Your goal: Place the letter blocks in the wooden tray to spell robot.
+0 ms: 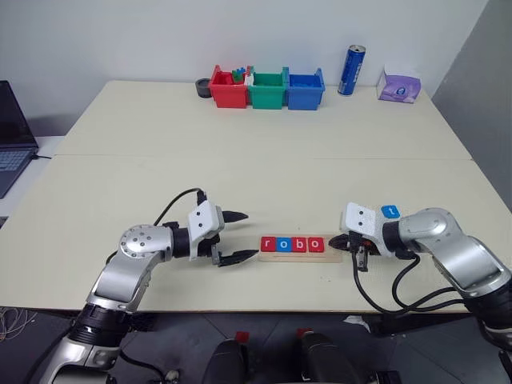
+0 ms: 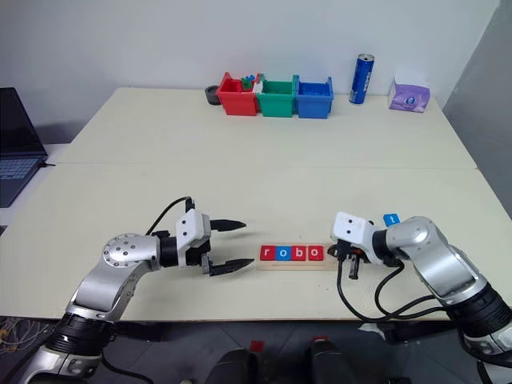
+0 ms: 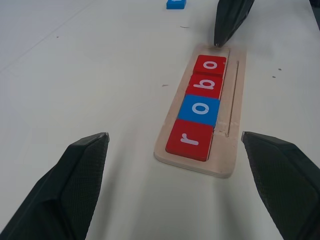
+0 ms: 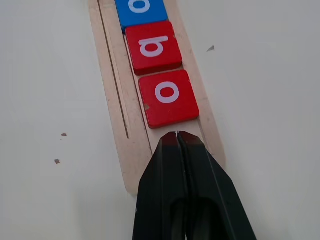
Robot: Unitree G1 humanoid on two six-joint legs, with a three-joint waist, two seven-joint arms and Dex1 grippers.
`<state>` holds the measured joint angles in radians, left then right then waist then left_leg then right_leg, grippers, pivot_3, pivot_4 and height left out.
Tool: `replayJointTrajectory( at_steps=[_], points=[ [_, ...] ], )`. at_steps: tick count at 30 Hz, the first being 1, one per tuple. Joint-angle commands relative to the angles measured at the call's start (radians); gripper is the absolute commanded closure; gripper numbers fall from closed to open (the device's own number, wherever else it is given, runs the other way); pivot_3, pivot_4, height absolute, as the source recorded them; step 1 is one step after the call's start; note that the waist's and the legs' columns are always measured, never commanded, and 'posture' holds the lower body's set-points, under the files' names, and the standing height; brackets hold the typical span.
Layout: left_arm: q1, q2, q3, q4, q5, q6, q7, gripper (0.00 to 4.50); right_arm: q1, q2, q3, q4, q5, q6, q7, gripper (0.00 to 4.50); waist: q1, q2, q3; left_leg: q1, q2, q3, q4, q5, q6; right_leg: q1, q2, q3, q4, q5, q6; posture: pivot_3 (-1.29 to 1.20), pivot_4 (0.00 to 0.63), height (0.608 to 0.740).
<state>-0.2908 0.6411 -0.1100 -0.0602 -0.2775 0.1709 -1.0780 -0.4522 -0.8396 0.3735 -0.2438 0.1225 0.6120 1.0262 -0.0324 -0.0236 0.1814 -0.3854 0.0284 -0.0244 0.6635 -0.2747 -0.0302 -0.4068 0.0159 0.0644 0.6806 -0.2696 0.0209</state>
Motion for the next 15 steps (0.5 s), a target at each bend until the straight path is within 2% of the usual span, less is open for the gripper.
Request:
replayJointTrajectory(
  at_steps=[1, 15],
  points=[
    [-0.002, 0.011, 0.026, -0.016, -0.006, -0.011, 0.003, 0.00, -0.030, 0.011, 0.008, 0.015, -0.033, -0.041, 0.014, 4.45, 0.000, 0.000, 0.000, 0.000, 0.000, 0.000, 0.000, 0.000, 0.000, 0.000, 0.000, 0.000, 0.000, 0.000, 0.000, 0.00, 0.150, 0.740],
    [0.008, 0.013, 0.028, -0.029, -0.009, -0.005, 0.010, 0.00, -0.058, 0.081, 0.009, -0.005, -0.031, -0.010, 0.045, 4.45, 0.001, 0.000, 0.000, 0.000, 0.000, -0.001, 0.000, 0.000, 0.000, 0.000, 0.000, 0.000, 0.000, 0.001, -0.002, 0.00, 0.150, 0.740]
  ],
)
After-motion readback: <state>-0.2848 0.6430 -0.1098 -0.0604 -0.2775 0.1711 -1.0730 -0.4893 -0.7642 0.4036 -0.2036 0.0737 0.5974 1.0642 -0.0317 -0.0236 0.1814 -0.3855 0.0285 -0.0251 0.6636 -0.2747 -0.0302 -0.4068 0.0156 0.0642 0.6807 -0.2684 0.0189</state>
